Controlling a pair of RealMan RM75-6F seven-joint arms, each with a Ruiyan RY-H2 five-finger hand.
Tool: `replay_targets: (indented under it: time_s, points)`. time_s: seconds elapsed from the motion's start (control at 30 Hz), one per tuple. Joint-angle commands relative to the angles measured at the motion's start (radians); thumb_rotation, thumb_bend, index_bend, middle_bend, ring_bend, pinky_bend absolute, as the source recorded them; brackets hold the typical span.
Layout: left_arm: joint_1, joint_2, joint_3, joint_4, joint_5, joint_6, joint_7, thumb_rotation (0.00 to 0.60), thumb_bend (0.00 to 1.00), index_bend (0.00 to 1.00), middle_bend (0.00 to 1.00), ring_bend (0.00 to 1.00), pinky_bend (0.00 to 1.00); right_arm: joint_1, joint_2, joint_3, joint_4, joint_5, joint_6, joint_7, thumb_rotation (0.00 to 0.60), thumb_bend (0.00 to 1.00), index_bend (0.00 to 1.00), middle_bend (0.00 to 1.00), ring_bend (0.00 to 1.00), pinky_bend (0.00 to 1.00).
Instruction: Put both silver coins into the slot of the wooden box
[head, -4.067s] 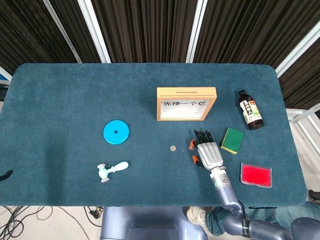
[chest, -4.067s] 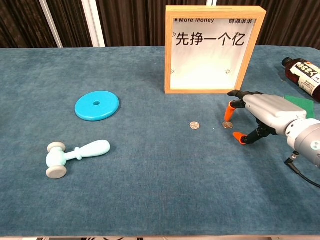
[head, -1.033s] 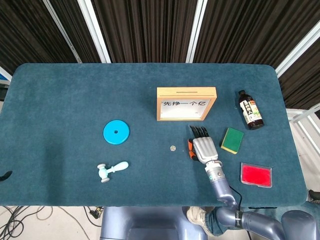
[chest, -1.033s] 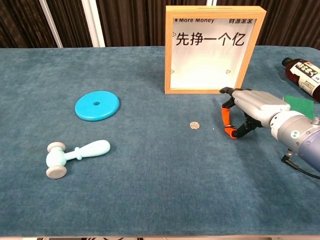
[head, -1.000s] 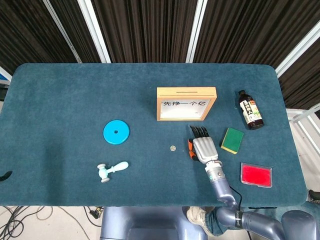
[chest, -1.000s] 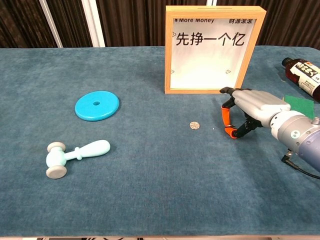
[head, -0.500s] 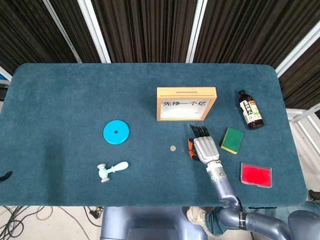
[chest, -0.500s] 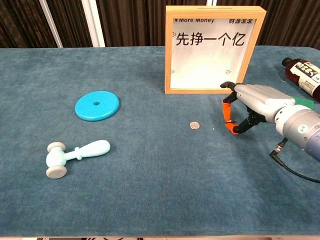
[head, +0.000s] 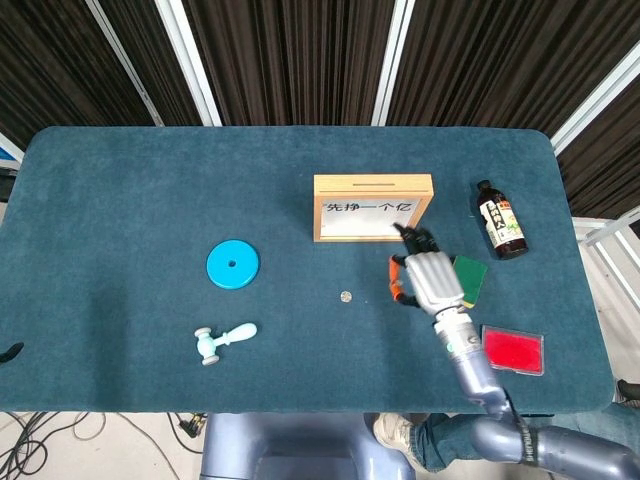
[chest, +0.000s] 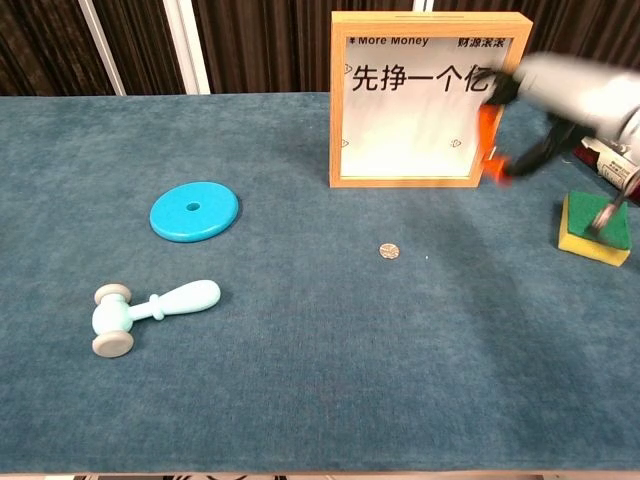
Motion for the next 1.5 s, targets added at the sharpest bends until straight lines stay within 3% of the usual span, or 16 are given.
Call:
replay_targets:
  time_s: [0.03,0.2,0.43,0.73,0.8,1.0,1.3,1.5]
  points:
    - [0.000,0.000,-0.001,0.000,-0.002,0.000,0.000,0.600,0.03,0.00,0.00,0.00,0.00,-0.001,0.099,0.079,-0.093,0.037,0.061,-0.035,0.600,0.61,0.69,0.02,0.00,0.00]
    - [0.001,0.002,-0.001,-0.001,0.000,0.003,-0.004,0.600,0.03,0.00,0.00,0.00,0.00,0.016,0.174,0.139,-0.143,0.080,0.082,-0.045,0.600,0.61,0.69,0.02,0.00,0.00]
    - [-0.002,-0.003,-0.003,0.005,-0.008,-0.004,0.004,0.600,0.03,0.00,0.00,0.00,0.00,0.100,0.278,0.209,-0.139,0.178,-0.064,0.012,0.600,0.61,0.69,0.02,0.00,0.00]
    - [-0.021,-0.026,-0.030,0.035,-0.090,-0.044,0.052,0.600,0.03,0.00,0.00,0.00,0.00,0.357,0.392,0.226,-0.008,0.594,-0.379,-0.055,0.600,0.61,0.69,0.02,0.00,0.00]
    - [-0.023,-0.031,-0.036,0.039,-0.108,-0.045,0.067,0.600,0.03,0.00,0.00,0.00,0.00,0.418,0.407,0.201,0.039,0.668,-0.430,-0.076,0.600,0.61,0.69,0.02,0.00,0.00]
    - [-0.022,-0.044,-0.055,0.038,-0.145,-0.024,0.102,0.600,0.03,0.00,0.00,0.00,0.00,0.633,0.416,0.047,0.202,0.886,-0.514,-0.207,0.600,0.61,0.69,0.02,0.00,0.00]
    - [-0.044,-0.063,-0.073,0.064,-0.223,-0.072,0.157,0.600,0.04,0.00,0.00,0.00,0.00,0.822,0.354,-0.132,0.381,1.132,-0.561,-0.300,0.600,0.61,0.69,0.02,0.00,0.00]
    - [-0.044,-0.064,-0.084,0.075,-0.237,-0.068,0.147,0.600,0.04,0.00,0.00,0.00,0.00,0.896,0.318,-0.225,0.457,1.258,-0.612,-0.328,0.600,0.61,0.69,0.02,0.00,0.00]
